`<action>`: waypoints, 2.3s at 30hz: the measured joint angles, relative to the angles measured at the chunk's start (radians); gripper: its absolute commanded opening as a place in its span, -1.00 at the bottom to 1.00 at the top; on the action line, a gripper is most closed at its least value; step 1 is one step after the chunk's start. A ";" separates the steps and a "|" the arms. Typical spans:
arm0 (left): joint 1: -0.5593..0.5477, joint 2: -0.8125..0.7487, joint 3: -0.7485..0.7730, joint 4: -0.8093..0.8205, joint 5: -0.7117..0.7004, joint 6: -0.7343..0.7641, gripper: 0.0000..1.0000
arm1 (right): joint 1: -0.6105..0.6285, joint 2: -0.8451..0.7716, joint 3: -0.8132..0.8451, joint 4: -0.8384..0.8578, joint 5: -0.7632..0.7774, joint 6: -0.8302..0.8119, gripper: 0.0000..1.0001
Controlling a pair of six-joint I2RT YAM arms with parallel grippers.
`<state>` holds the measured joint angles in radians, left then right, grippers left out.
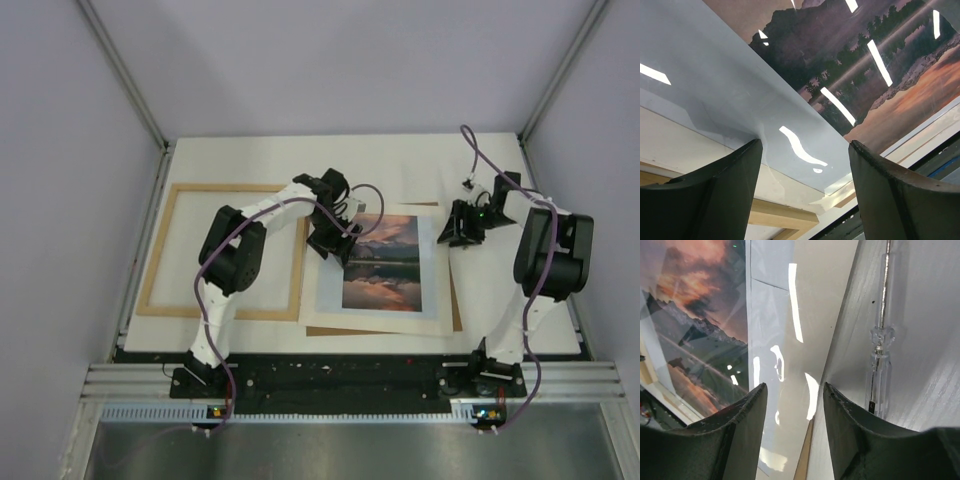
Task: Take the photo out of the frame
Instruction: Pick up the photo frame item from the photo frame.
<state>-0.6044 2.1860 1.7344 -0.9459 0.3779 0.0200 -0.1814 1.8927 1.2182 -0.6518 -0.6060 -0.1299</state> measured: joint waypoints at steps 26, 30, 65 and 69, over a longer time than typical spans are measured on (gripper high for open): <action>-0.026 0.016 0.019 -0.003 0.008 -0.011 0.54 | -0.090 0.142 0.080 -0.023 -0.236 0.075 0.04; -0.027 0.016 0.019 -0.004 0.010 -0.012 0.54 | -0.097 0.190 0.118 -0.031 -0.299 0.079 0.02; -0.027 0.029 0.032 -0.012 0.027 -0.018 0.54 | -0.136 0.221 0.117 0.003 -0.491 0.079 -0.44; -0.027 0.029 0.034 -0.014 0.028 -0.018 0.54 | -0.136 0.233 0.117 0.004 -0.523 0.065 -0.44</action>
<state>-0.6315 2.2154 1.7687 -0.9596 0.4057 0.0017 -0.3172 2.1262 1.3350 -0.6479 -1.1290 -0.0647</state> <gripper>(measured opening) 0.767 0.283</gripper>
